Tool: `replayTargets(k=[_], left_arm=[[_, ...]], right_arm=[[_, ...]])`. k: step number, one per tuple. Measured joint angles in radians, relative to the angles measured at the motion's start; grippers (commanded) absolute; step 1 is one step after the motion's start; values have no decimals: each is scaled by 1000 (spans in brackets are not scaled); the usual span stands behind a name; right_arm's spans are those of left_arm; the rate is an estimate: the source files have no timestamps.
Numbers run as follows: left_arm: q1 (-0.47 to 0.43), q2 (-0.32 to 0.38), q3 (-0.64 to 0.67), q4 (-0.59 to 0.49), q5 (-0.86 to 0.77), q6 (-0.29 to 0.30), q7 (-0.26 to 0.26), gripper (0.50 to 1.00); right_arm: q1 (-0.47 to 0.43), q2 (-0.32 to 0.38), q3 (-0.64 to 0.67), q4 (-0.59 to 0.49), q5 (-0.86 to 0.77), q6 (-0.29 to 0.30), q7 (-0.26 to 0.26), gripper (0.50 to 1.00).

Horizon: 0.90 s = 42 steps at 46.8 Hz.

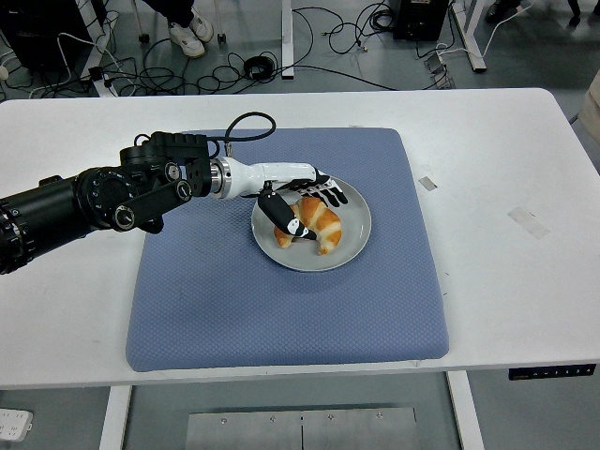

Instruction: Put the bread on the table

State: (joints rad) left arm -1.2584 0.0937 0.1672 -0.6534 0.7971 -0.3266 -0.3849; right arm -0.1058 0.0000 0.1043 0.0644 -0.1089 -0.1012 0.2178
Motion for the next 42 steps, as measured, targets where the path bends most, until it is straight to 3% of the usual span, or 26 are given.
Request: replayTargets(k=[29,42], left_arm=[[-2,15,-1,0,-1,4,-2,648],[-3,24,-4,0,-2,5,-8,622]], right_arm=[[0,0,0,0,0,0,1,1000],[0,0,0,0,0,0,0,1000]])
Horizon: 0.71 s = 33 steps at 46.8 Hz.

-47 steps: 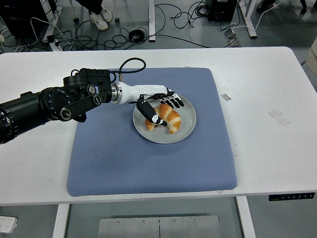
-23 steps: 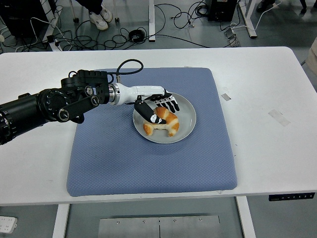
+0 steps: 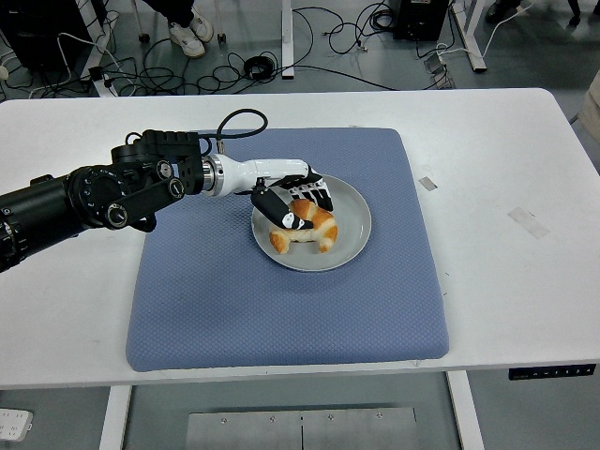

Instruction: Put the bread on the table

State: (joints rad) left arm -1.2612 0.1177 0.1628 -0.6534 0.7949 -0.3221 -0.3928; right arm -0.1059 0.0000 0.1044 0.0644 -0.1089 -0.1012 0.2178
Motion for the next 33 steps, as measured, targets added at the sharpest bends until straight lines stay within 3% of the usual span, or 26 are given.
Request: replayTargets(k=[33], left_arm=[[-22,181,-120,17,-60,1,0,624]], right_arm=[[0,0,0,0,0,0,0,1000]])
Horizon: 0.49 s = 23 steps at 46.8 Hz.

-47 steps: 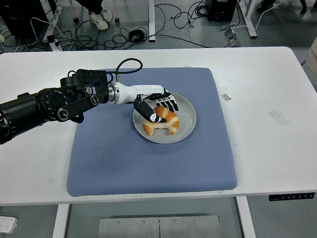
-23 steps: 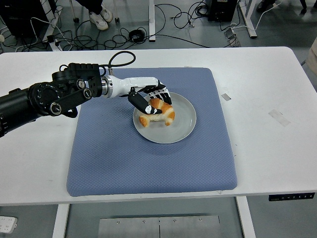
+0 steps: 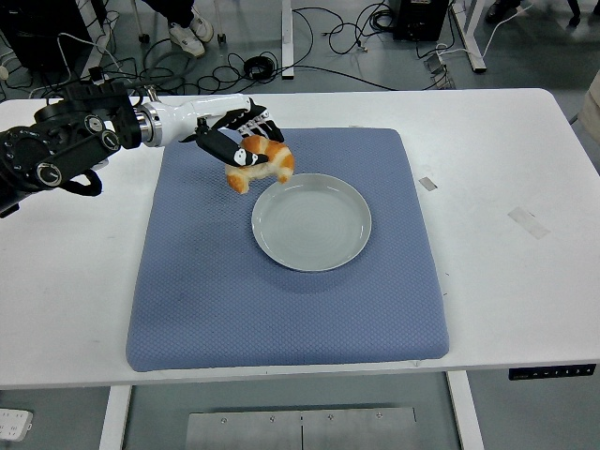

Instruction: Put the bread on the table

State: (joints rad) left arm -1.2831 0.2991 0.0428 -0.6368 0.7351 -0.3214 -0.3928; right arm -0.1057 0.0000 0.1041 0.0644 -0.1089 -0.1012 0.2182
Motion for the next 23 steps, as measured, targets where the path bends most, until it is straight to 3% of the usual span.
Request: replayTargets(k=[11,23], left_arm=[[8,69,-12,4,-43,3,0,627],[45,95,-12,15,-52,15,1,634]], right_arm=[[0,0,0,0,0,0,0,1000],[0,0,0,0,0,0,0,1000]])
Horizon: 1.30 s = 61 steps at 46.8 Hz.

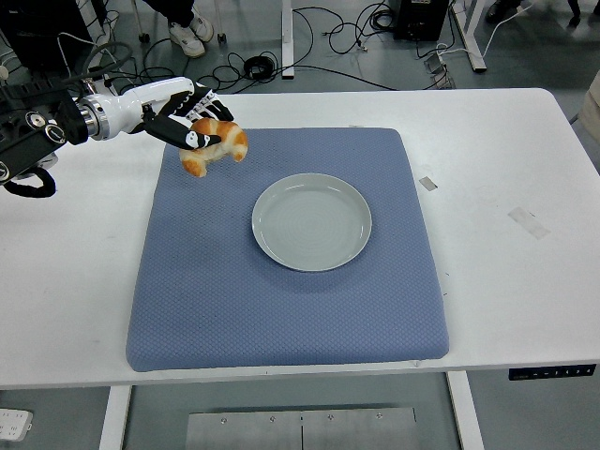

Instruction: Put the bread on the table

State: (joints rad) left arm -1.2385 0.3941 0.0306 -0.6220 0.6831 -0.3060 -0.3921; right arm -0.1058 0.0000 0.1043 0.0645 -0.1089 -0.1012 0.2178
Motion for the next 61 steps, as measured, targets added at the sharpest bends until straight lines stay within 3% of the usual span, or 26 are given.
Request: replayTargets(k=[34,61], left_arm=[[102,-4,13,43,18,48,-1,646],[109,-29,12,79,5,73,0,774]], right_arm=[[0,0,0,0,0,0,1,1000],[0,0,0,0,0,0,0,1000]])
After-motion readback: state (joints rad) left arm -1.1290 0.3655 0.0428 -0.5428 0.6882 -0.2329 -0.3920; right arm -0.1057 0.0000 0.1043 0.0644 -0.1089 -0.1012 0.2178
